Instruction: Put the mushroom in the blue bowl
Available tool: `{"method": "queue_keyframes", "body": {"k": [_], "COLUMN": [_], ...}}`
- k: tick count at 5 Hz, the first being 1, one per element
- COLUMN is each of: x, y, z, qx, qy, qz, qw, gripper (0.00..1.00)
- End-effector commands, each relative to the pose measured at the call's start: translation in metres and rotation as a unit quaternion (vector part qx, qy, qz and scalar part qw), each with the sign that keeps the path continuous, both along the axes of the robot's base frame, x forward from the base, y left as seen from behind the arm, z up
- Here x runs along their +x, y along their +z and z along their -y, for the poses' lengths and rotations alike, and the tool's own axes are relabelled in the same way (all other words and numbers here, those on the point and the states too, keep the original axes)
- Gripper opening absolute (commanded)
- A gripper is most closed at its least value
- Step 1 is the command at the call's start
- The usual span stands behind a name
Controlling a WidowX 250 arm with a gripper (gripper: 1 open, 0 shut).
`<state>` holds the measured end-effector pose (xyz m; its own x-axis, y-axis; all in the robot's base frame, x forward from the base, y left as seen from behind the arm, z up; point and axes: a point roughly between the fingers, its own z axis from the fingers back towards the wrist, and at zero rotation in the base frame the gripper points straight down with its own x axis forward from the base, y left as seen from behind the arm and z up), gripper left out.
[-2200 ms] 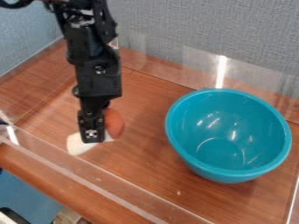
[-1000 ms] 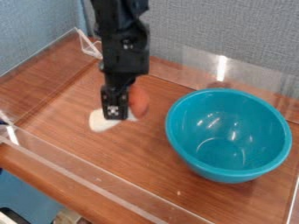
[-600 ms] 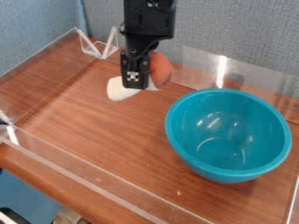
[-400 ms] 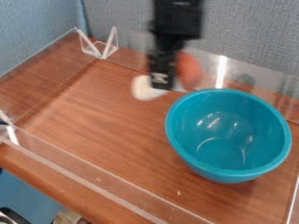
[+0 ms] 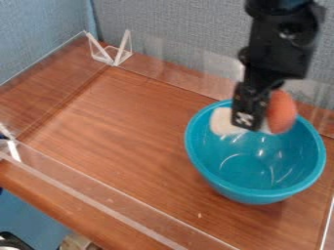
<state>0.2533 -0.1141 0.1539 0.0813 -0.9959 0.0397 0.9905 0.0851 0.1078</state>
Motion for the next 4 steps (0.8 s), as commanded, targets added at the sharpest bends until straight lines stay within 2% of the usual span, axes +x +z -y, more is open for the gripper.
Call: {"method": "queue_keyframes", "body": {"k": [1,4], "x": [-0.005,-0.008], "y": [0.007,-0.006], "z": [-0.001,-0.006], "qx": [-0.012,-0.006], "qy": [-0.008,-0.011], "qz": [0.018,0.006], "qw": [0.9997,0.9999], "gripper": [0.0,0.0]}}
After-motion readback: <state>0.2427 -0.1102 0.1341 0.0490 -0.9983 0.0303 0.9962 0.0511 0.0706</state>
